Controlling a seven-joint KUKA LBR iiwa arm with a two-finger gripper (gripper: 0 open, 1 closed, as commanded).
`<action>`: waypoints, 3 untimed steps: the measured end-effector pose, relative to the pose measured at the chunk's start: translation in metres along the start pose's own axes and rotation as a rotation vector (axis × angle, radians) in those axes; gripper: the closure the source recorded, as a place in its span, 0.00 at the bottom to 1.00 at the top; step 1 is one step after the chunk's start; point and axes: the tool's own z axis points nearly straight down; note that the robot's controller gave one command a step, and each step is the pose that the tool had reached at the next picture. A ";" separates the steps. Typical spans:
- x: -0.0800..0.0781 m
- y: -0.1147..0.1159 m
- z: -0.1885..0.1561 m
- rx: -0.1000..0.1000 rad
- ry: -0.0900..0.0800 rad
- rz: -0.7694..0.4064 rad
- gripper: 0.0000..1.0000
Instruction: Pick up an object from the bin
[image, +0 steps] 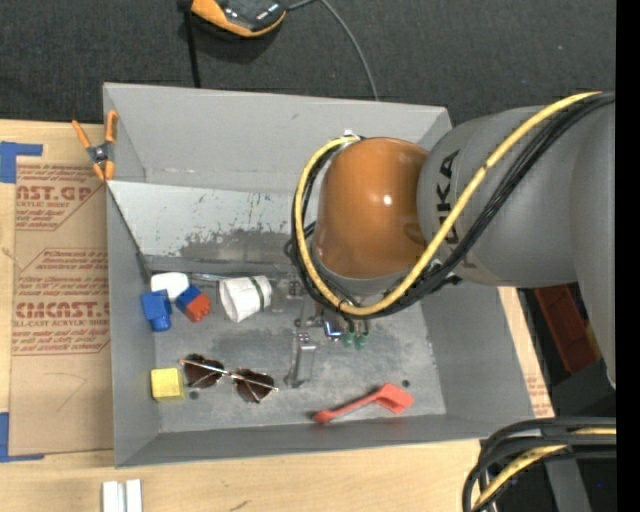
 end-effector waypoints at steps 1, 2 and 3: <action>-0.002 -0.001 -0.005 -0.001 -0.008 0.001 0.00; -0.001 0.015 0.026 -0.001 -0.015 -0.044 0.00; 0.013 0.033 0.070 0.000 -0.007 -0.269 0.00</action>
Offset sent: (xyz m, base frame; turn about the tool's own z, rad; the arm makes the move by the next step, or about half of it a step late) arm -0.0120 0.0576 -0.1170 -0.1681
